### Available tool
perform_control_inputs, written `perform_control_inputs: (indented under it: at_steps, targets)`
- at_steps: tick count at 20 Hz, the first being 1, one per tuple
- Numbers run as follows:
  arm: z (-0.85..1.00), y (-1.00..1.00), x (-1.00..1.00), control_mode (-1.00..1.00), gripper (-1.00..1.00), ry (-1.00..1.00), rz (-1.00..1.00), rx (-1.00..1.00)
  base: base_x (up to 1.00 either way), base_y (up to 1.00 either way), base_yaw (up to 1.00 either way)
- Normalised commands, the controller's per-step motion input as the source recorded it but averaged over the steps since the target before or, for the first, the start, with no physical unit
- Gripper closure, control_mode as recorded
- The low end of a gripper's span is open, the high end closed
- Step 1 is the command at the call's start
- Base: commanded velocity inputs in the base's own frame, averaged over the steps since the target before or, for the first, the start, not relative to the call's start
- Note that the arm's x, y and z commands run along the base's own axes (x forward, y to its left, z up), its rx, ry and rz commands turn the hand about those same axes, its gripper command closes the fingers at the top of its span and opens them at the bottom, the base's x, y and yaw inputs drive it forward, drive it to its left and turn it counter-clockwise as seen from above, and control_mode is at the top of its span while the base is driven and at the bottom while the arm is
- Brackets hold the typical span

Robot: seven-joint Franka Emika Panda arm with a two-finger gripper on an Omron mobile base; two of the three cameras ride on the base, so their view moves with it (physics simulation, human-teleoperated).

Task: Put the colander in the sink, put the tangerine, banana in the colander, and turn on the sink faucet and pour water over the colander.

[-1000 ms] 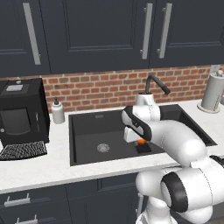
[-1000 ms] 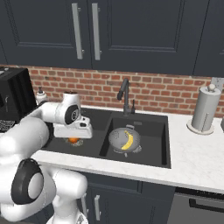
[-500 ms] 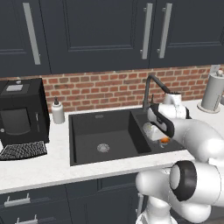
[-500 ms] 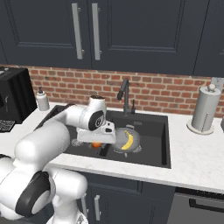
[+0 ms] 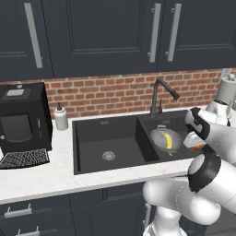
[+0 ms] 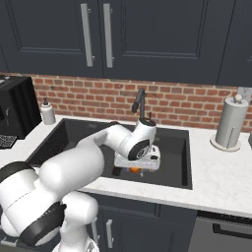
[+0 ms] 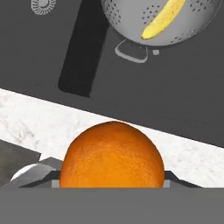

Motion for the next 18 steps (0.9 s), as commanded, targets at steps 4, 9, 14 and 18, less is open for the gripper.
perform_control_inputs:
  at_steps: [4, 9, 14, 18]
  targets:
    - [0.00, -0.69, 0.11, -1.00, 1.00, -0.27, 0.16, 0.20, 0.00, 0.00, 0.00]
    - [0.00, -0.49, 0.23, -1.00, 1.00, -0.25, 0.15, 0.20, 0.00, 0.00, 0.00]
    - [0.12, -0.29, 0.38, -1.00, 1.00, -0.09, 0.07, 0.16, 0.00, 0.00, 0.00]
    - [0.07, -0.13, 0.37, -1.00, 1.00, -0.04, 0.01, 0.09, 0.00, 0.00, 0.00]
